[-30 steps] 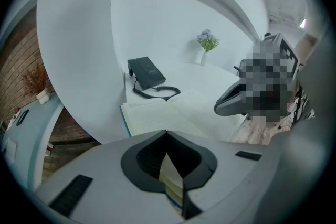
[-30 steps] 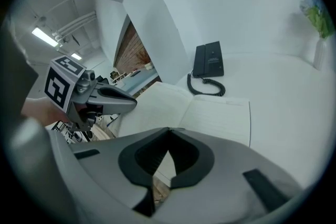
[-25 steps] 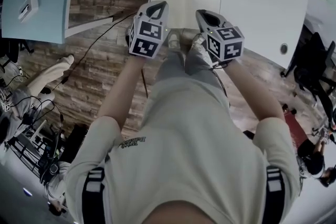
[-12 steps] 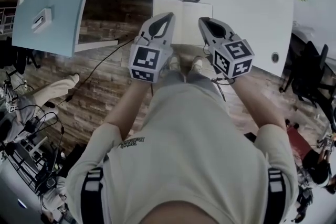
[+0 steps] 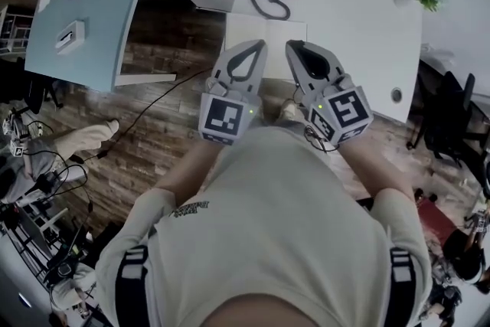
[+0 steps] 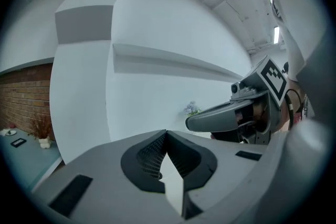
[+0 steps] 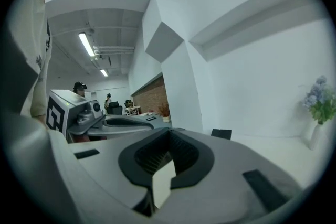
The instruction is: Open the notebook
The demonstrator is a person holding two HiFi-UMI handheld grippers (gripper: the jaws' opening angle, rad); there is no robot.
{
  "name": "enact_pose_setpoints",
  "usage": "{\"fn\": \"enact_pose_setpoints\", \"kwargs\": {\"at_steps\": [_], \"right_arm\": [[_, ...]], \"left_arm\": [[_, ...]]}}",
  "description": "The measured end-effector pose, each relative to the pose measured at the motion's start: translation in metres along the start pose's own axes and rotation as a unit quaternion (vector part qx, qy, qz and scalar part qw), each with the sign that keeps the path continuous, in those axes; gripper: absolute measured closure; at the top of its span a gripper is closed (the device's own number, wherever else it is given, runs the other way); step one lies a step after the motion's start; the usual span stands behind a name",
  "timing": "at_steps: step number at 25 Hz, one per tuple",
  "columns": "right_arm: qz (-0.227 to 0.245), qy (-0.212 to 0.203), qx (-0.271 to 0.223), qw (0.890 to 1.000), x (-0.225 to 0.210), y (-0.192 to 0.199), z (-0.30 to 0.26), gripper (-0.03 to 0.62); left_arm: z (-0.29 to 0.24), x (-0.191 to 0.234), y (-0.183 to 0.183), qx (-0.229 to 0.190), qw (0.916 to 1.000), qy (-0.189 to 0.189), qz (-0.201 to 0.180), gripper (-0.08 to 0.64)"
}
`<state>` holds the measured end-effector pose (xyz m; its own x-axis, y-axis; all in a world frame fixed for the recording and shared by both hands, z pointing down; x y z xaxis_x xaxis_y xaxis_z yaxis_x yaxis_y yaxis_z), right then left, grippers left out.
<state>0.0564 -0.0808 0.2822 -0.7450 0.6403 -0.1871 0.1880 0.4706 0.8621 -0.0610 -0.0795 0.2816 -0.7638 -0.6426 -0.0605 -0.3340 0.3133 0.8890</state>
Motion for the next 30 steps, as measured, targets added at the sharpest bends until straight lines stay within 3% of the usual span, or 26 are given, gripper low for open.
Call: {"fn": "enact_pose_setpoints", "kwargs": {"at_steps": [7, 30], "right_arm": [[0.016, 0.011, -0.035, 0.999, -0.001, -0.006, 0.018, 0.591], [0.025, -0.009, -0.028, 0.999, 0.005, -0.008, 0.01, 0.591]], "left_arm": [[0.007, -0.005, -0.004, -0.008, 0.9998, -0.012, 0.011, 0.558], [0.009, -0.004, -0.013, -0.009, 0.9998, -0.02, 0.001, 0.558]]}}
Point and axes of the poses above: the fingertips, and each gripper's own axes: z backward along the fingers, x to its left, y out of its underside, the point moved 6 cm from there along z, backward along the fingers, and after that the axes turned 15 degrees about x, right-handed, at the moved point
